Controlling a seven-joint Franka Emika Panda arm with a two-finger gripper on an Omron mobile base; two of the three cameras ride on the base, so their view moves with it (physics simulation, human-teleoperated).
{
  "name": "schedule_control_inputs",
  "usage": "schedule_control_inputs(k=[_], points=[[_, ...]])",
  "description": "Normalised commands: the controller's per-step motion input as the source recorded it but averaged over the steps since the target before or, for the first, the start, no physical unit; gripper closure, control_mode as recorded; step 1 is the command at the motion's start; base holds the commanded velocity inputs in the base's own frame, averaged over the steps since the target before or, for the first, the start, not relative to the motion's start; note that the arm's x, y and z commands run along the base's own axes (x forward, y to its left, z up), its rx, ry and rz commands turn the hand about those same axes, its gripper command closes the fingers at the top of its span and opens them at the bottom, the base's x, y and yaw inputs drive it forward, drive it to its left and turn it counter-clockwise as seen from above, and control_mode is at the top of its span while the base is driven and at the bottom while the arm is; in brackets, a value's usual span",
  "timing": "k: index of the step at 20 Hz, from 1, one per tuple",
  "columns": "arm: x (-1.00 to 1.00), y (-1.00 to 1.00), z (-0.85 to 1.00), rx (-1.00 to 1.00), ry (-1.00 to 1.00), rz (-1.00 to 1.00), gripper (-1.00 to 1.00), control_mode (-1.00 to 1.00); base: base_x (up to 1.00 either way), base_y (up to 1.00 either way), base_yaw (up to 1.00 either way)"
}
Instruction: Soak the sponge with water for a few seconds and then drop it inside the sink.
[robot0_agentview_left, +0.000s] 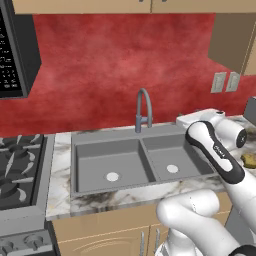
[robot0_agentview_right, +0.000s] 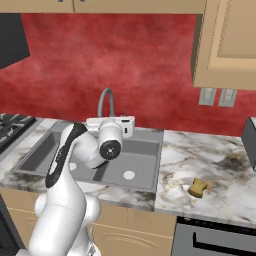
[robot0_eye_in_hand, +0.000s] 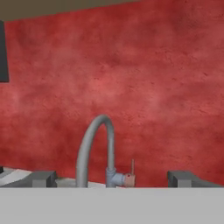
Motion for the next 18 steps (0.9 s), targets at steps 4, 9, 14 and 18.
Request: schedule_control_inputs(k=[4, 9, 14, 18], points=[[0.00, 0.00, -0.01, 0.00, 0.11, 0.04, -1.00, -1.00, 0.00, 0.00, 0.00], [0.00, 0.00, -0.01, 0.00, 0.14, 0.03, -1.00, -1.00, 0.00, 0.00, 0.00], [0.00, 0.00, -0.09, 0.00, 0.16, 0.03, -1.00, -1.00, 0.00, 0.00, 0.00], [0.00, -0.05, -0.08, 0.00, 0.08, 0.05, -1.00, -1.00, 0.00, 0.00, 0.00]])
